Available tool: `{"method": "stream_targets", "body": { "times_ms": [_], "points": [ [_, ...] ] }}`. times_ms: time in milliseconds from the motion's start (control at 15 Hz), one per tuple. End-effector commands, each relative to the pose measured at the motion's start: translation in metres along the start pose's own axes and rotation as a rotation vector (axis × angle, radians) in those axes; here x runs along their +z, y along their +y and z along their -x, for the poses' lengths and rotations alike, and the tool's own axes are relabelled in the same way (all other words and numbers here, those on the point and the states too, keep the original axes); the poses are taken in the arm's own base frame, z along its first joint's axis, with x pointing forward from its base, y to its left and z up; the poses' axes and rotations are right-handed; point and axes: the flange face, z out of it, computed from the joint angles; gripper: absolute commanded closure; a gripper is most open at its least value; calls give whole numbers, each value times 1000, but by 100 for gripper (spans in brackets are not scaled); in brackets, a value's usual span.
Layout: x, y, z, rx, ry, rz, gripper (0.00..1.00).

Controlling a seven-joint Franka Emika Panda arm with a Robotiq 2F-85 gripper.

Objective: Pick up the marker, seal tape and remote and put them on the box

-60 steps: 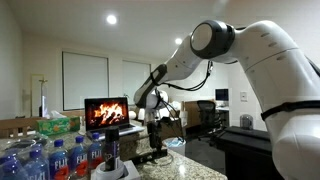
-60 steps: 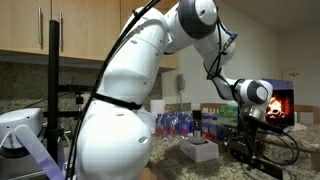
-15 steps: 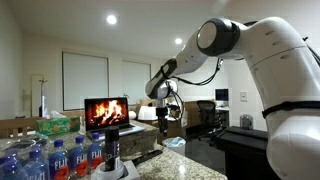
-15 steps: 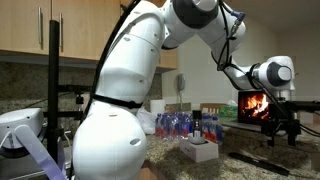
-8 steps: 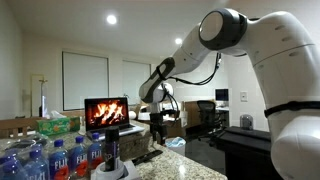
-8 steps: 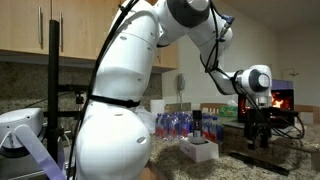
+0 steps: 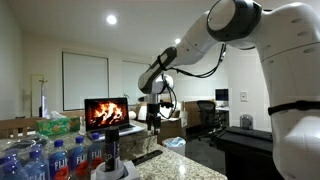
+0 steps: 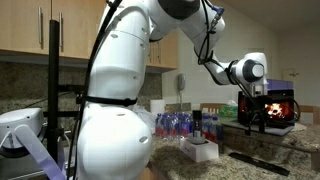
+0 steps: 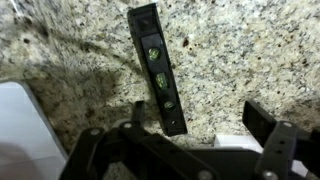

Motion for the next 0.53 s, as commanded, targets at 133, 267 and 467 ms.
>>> {"method": "stream_targets", "body": {
  "times_ms": [133, 267, 467],
  "points": [
    [13, 2, -8, -44, -32, -23, 0],
    [27, 4, -15, -66, -68, -34, 0],
    [51, 5, -26, -112, -118, -61, 0]
  ]
}}
